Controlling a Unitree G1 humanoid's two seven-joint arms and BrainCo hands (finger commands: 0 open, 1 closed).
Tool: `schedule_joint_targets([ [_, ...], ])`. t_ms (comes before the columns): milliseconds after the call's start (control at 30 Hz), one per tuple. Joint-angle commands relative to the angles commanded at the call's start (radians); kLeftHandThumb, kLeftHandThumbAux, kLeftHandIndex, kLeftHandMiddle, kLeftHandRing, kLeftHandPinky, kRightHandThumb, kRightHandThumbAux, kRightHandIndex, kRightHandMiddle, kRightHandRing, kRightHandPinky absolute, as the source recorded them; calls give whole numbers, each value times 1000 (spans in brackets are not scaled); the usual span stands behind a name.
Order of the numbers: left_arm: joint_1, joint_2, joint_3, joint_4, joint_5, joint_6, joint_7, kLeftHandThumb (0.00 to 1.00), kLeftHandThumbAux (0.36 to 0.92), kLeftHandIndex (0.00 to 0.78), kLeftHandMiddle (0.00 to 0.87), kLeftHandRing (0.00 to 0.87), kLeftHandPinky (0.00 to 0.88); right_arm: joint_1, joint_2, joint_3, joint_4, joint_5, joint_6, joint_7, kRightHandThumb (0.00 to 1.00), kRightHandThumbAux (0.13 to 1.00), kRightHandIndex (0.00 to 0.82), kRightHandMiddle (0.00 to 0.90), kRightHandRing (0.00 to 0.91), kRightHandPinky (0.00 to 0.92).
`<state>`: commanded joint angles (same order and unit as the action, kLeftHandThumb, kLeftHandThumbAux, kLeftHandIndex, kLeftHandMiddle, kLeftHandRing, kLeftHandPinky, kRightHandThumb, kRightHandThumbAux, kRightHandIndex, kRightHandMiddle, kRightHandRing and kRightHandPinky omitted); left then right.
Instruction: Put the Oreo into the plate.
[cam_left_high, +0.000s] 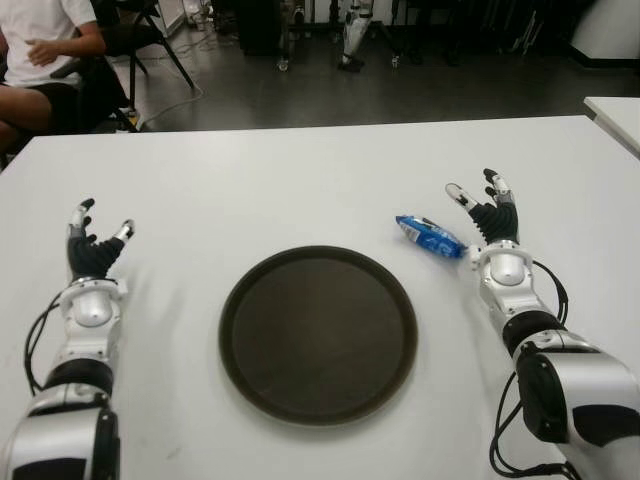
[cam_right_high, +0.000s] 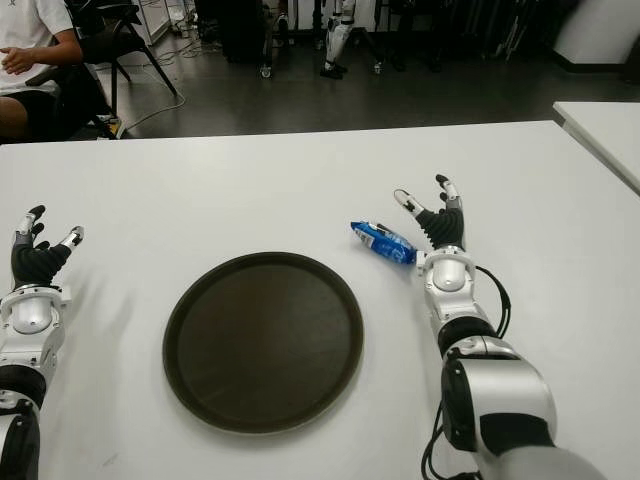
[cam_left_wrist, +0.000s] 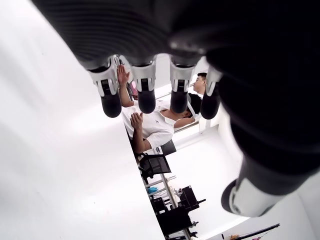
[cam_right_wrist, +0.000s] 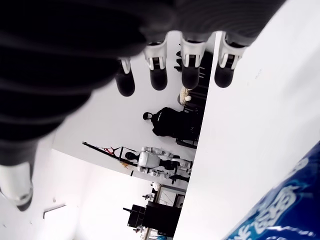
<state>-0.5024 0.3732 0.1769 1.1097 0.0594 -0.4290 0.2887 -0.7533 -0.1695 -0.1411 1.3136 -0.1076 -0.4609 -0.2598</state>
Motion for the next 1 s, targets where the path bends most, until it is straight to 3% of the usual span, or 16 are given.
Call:
schedule_joint_targets([
  [467, 0, 1, -1, -1, 0, 6, -5, 0, 677, 0, 0, 0, 5, 1, -4, 7, 0, -7, -4, 9, 0, 538, 25, 0, 0, 0],
  [1000, 3, -2, 4, -4, -13, -3, -12, 0, 702, 0, 0, 0, 3, 2, -2, 12, 1, -14, -2, -14, 0, 520, 30, 0, 0, 0],
])
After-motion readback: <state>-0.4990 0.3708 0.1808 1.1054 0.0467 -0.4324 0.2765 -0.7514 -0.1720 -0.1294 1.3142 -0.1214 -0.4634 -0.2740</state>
